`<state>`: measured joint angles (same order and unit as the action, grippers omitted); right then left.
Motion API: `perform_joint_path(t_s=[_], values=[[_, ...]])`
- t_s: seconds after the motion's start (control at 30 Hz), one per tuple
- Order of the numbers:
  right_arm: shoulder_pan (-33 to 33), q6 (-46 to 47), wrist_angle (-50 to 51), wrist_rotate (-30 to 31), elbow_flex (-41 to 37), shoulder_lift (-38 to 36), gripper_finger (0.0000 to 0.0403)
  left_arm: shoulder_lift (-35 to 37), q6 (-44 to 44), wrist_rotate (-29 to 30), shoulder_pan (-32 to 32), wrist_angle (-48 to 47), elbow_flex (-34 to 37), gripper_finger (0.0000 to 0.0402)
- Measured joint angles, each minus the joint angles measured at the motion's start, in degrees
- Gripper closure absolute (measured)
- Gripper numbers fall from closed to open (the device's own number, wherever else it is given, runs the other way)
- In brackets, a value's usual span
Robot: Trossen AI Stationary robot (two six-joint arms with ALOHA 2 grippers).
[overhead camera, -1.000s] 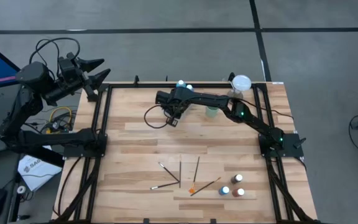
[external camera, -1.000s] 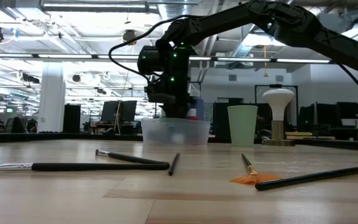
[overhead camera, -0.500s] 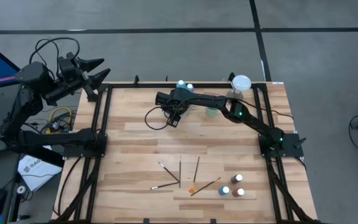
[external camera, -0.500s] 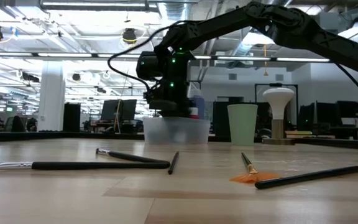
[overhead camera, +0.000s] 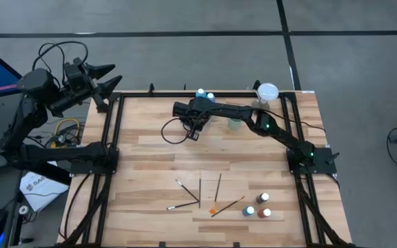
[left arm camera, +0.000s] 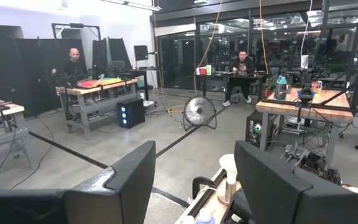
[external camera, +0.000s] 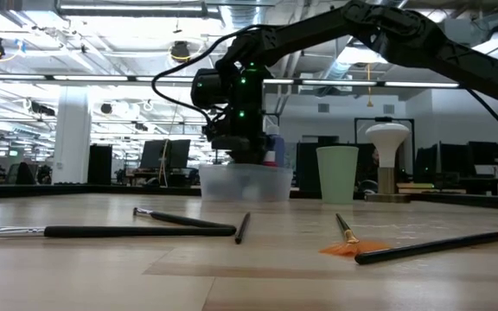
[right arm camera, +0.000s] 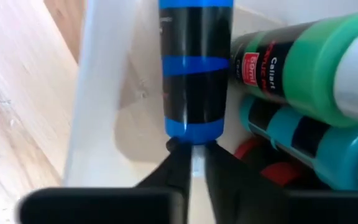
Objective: Pick & Place Paint Supplies
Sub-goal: Adjust the small blue paint bottle in the transparent bin
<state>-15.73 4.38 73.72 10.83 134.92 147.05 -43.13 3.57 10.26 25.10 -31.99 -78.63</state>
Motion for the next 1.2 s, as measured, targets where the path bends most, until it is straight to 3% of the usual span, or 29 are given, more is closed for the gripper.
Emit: perform_joint_path(t_s=[0.1, 0.43, 0.8, 1.2], values=[[0.0, 0.0, -0.2, 0.0, 0.1, -0.4, 0.0398, 0.0, 0.0, 0.0, 0.0, 0.0, 0.0, 0.0188], [-0.1, 0.2, 0.1, -1.1, -0.2, -2.1, 0.0391, 0.0, 0.0, 0.0, 0.0, 0.0, 0.0, 0.0188], [0.0, 0.0, 1.5, -0.4, 0.0, -3.6, 0.0313, 0.0, 0.0, 0.0, 0.0, 0.1, 0.0, 0.0188], [0.3, -12.0, -1.2, -0.4, -0.1, -3.5, 0.0238, 0.0, 0.0, 0.0, 0.0, 0.1, 0.0, 0.0188]])
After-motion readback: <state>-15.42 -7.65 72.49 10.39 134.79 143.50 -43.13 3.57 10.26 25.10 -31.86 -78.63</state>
